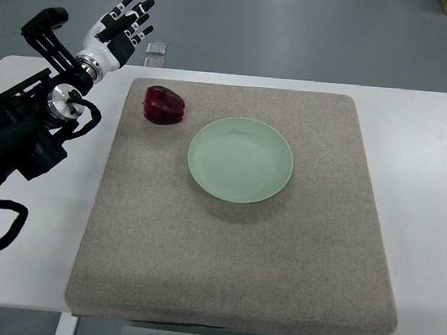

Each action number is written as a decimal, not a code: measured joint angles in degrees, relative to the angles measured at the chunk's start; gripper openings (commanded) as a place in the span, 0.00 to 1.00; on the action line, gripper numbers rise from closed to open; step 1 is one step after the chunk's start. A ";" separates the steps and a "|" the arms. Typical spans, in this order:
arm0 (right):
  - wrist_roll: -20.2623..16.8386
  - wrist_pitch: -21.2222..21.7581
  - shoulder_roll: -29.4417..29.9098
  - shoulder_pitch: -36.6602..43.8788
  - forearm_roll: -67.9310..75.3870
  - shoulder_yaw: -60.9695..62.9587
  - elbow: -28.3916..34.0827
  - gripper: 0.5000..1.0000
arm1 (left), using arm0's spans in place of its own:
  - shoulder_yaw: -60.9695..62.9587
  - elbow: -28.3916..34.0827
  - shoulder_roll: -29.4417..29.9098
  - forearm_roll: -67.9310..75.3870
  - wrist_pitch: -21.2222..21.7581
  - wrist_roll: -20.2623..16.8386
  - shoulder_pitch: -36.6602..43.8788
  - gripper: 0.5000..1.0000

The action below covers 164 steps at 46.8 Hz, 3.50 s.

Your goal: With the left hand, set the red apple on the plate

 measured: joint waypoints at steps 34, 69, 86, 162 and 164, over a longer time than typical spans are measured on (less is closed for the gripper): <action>0.00 0.00 0.00 0.00 0.00 0.00 0.00 0.93 | -0.01 0.00 -0.11 0.17 0.00 0.00 -0.08 0.98; 0.00 0.00 0.00 0.00 0.00 0.00 0.00 0.93 | 0.85 -0.56 -0.02 0.59 0.13 0.00 -0.01 0.98; 0.00 0.00 0.00 0.00 0.00 0.00 0.00 0.93 | 1.14 -0.71 0.24 6.49 0.17 0.00 -0.01 0.98; 0.00 0.00 0.00 0.00 0.00 0.00 0.00 0.93 | 29.66 -24.19 14.92 88.57 -0.13 -5.85 -13.10 0.96; 0.00 0.00 0.00 0.00 0.00 0.00 0.00 0.93 | 30.36 -24.18 14.92 89.60 0.18 -6.20 -13.10 0.96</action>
